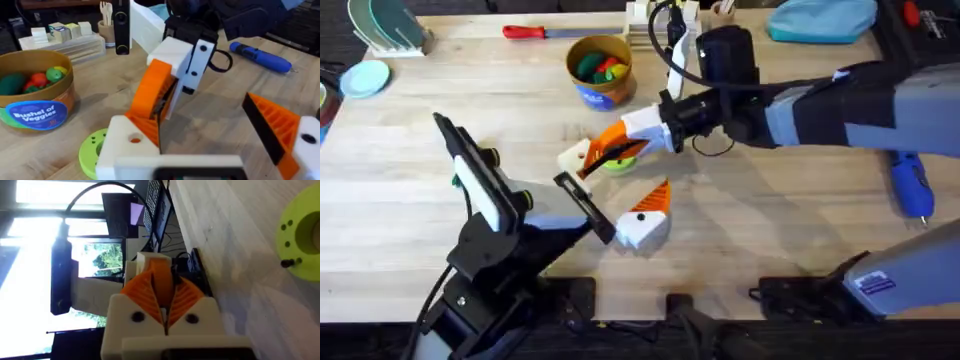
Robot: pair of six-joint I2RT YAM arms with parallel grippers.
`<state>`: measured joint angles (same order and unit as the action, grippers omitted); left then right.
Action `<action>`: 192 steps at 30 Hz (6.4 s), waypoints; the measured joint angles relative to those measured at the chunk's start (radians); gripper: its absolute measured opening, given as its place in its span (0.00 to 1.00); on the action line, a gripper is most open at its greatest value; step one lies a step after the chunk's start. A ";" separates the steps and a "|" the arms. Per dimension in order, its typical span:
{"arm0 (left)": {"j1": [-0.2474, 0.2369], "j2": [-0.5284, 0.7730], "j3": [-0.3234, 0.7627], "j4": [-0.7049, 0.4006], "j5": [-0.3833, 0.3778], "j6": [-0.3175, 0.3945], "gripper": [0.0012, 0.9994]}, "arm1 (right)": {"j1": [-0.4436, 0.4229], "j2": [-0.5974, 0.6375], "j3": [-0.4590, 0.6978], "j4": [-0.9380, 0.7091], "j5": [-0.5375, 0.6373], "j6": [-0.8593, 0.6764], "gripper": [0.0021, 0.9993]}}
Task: Pick up the gripper from the table and insert it into the empty holder that is missing its gripper. Then pick up a screw, insert it into the mounting hole, and use the screwdriver to tighten it. Finally, clean up the table by picking up the vegetable and placing it into the bucket.
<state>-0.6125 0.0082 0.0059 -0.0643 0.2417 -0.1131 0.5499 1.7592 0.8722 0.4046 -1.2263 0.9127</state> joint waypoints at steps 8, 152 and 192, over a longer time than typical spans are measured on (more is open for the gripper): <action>-0.009 -0.001 0.000 0.005 0.040 0.020 0.99 | 0.008 0.005 0.000 -0.013 -0.041 0.008 0.48; -0.018 -0.002 0.000 0.002 -1.024 0.190 0.99 | 0.184 0.054 0.367 -0.936 1.177 -0.914 0.00; -0.018 -0.002 0.000 0.012 0.190 0.184 0.99 | 0.194 -0.263 0.704 -1.430 1.135 -0.995 0.00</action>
<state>-0.6308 0.0063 0.0059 -0.0521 0.4314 0.0710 0.7443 1.4960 1.5764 -1.0252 -0.0908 -0.0827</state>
